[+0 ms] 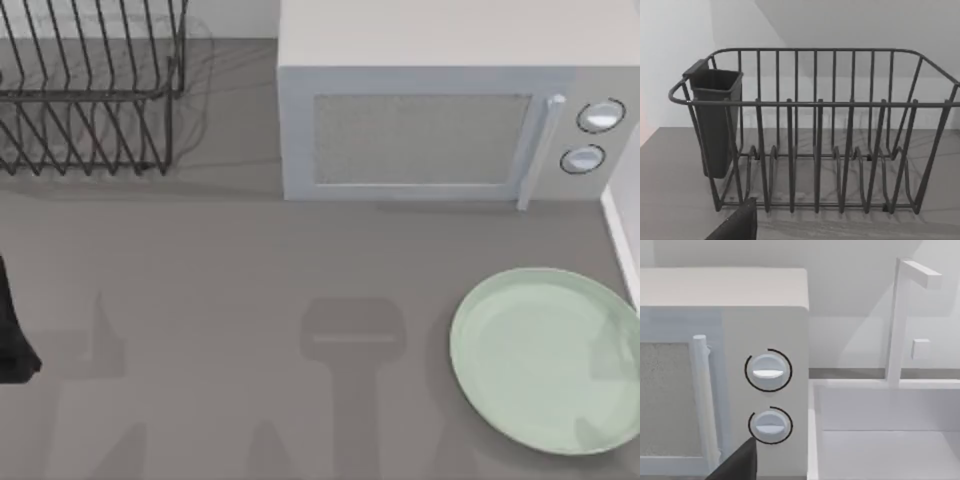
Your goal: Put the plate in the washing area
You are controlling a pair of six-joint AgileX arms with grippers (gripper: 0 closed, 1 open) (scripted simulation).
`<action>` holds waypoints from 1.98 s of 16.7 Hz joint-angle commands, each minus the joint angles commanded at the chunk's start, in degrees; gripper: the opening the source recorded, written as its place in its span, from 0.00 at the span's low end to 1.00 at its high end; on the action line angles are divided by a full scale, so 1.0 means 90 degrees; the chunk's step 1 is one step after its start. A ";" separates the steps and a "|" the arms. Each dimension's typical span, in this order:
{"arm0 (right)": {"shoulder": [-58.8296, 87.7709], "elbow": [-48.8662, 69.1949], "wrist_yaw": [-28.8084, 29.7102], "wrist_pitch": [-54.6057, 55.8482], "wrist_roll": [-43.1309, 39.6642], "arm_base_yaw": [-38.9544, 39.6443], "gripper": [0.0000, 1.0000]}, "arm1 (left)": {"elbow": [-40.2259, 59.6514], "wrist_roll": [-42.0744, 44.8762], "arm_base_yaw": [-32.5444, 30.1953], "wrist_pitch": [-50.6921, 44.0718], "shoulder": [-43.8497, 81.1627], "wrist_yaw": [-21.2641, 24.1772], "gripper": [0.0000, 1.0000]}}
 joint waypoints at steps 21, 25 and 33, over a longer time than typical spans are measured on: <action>0.2955 0.2424 0.0001 -0.1902 0.1122 0.1096 1.00 | 0.0000 0.0000 0.0000 0.0000 0.0000 0.0000 1.00; 0.5494 0.4263 0.0002 -0.3342 0.1970 0.1925 1.00 | 0.0000 0.0000 0.0000 0.0000 0.0000 0.0000 1.00; 1.0339 0.7651 0.0004 -0.5981 0.3526 0.3445 1.00 | 0.0000 0.0000 0.0000 0.0000 0.0000 0.0000 1.00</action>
